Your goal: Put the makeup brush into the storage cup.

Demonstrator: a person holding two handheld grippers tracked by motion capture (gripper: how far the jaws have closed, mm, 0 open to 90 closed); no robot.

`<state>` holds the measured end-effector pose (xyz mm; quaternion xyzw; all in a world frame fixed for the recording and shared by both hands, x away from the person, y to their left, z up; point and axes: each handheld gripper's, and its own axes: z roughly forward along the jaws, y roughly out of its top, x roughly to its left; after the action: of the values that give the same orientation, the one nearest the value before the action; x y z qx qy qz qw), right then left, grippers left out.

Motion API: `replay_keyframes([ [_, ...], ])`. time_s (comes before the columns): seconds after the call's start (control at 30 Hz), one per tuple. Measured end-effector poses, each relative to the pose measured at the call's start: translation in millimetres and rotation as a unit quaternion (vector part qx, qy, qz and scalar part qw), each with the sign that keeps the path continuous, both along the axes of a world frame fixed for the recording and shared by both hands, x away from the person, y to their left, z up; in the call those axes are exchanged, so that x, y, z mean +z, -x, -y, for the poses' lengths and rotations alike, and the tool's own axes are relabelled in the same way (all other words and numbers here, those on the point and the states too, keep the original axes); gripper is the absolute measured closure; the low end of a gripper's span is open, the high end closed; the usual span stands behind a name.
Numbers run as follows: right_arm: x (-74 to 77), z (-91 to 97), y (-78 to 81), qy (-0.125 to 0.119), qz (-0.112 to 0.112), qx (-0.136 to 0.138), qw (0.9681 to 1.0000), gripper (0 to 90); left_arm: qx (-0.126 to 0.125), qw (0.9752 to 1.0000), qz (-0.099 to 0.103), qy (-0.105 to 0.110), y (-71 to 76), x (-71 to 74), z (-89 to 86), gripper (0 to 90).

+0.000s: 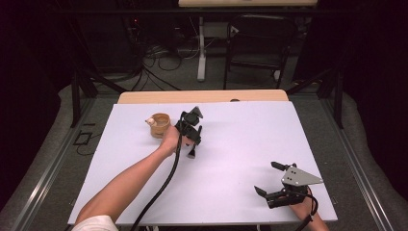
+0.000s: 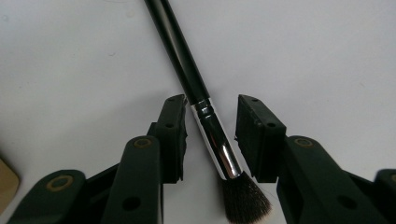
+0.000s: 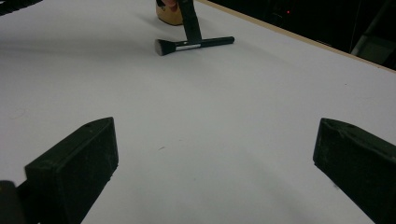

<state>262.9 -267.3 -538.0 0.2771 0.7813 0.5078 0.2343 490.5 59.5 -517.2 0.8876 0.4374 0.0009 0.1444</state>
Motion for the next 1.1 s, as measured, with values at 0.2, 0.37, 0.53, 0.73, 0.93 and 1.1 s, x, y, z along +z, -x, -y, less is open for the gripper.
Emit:
replay_keyframes([
  [0.2,-0.7,-0.3,-1.0,-0.001,-0.003,0.002,1.0000,0.0,0.006,1.0000,-0.003,-0.005,-2.0,-2.9,-0.6,66.9],
  [0.37,-1.0,-0.6,-1.2,-0.001,-0.003,0.002,1.0000,0.0,0.005,0.9999,-0.006,-0.010,-3.1,-4.5,-1.2,68.5],
  [0.53,-0.8,0.1,-1.1,0.000,-0.003,0.001,1.0000,0.0,0.003,0.9999,-0.010,-0.009,-3.0,-5.9,-1.6,70.5],
  [0.73,0.3,2.5,-0.3,-0.001,-0.003,-0.001,1.0000,0.0,-0.004,0.9999,-0.009,-0.009,-2.4,-8.2,-2.7,73.5],
  [0.93,-0.1,0.6,-0.6,0.004,-0.009,0.004,0.9999,0.0,-0.019,0.9998,0.000,-0.004,-1.7,-8.9,-5.3,77.1],
  [1.1,-0.8,0.6,-1.2,0.001,-0.008,0.005,1.0000,0.0,-0.041,0.9991,0.013,-0.007,0.4,-7.0,-6.3,77.9],
])
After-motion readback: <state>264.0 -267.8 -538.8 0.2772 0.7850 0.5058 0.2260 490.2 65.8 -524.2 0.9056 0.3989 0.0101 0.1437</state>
